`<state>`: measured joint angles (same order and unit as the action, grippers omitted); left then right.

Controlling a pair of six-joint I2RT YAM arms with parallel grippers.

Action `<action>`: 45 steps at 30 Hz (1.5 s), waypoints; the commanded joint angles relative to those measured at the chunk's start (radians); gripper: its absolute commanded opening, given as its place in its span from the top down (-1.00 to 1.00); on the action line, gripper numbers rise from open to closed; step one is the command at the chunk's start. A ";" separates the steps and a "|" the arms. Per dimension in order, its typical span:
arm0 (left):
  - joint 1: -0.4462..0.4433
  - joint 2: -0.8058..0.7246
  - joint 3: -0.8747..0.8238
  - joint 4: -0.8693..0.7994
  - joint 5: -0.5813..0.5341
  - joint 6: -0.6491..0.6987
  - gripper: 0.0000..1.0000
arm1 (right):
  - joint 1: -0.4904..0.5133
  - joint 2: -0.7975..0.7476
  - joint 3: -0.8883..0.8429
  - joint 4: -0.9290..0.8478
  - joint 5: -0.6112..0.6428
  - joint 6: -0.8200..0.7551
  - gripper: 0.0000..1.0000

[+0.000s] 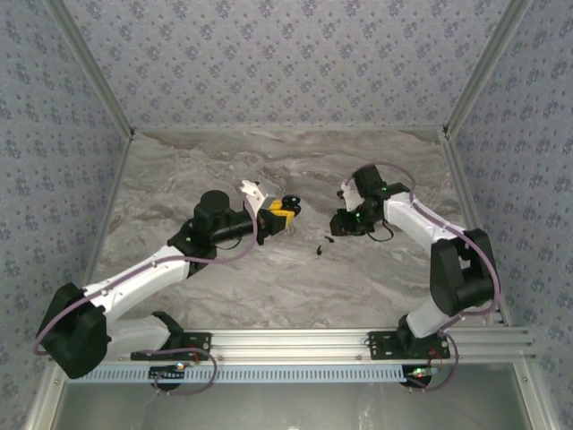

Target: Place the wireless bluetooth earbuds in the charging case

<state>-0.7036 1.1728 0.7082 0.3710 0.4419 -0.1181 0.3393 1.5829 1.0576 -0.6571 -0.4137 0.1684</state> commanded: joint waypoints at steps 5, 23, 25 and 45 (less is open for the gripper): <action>-0.010 -0.037 -0.024 0.047 -0.036 -0.032 0.58 | 0.044 0.095 -0.004 0.030 -0.002 0.004 0.58; -0.010 -0.053 -0.040 0.033 -0.049 -0.031 0.57 | 0.062 0.207 0.022 0.034 0.114 0.021 0.73; -0.011 -0.053 -0.041 0.033 -0.049 -0.031 0.57 | 0.062 0.215 0.029 0.034 0.136 0.026 0.75; -0.011 -0.064 -0.046 0.016 -0.057 -0.020 0.57 | 0.060 0.275 0.107 0.042 0.218 0.033 0.78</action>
<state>-0.7090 1.1351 0.6636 0.3698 0.3950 -0.1436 0.3981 1.8381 1.1400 -0.6098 -0.2226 0.1951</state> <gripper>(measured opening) 0.219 0.112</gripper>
